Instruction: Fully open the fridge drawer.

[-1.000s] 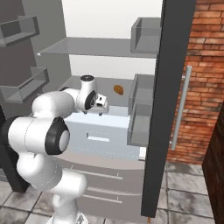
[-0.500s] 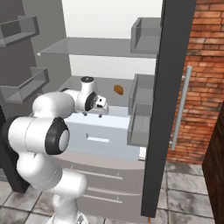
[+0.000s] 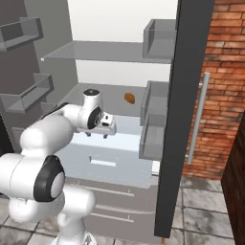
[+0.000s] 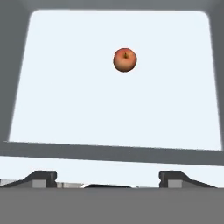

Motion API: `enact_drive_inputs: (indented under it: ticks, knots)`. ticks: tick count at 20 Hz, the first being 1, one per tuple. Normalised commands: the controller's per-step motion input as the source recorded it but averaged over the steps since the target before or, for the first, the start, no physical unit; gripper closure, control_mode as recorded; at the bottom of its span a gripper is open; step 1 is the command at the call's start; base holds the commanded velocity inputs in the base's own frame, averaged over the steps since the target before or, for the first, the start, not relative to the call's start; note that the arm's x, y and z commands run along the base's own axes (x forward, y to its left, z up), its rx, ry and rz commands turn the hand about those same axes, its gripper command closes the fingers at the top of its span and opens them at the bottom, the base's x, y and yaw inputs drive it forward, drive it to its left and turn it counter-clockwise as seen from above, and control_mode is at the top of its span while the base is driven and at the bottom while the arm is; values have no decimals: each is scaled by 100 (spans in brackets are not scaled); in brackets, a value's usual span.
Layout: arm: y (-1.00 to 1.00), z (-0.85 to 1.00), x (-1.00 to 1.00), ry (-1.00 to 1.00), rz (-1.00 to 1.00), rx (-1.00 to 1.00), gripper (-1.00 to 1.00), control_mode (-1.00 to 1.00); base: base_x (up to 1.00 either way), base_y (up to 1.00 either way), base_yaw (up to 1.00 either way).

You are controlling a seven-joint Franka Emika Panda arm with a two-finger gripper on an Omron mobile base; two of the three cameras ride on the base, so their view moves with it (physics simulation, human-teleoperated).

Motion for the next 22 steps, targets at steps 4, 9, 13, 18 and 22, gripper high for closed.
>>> enact_drive_inputs:
  ticks: [4, 9, 13, 18, 22]
  knots:
    - [-13, -35, -100, 0, 0, 0, -100, -100, 0, 0, 0]
    - [-9, -5, -100, -7, 0, 2, -100, -100, 0, 0, 0]
    - [-2, 32, -100, -27, 0, 12, -100, -100, 0, 0, 0]
    - [8, 96, -83, -46, -2, 14, -100, -100, 0, 0, 0]
    - [43, 100, -49, -53, -5, 10, -100, -100, 0, 0, 0]
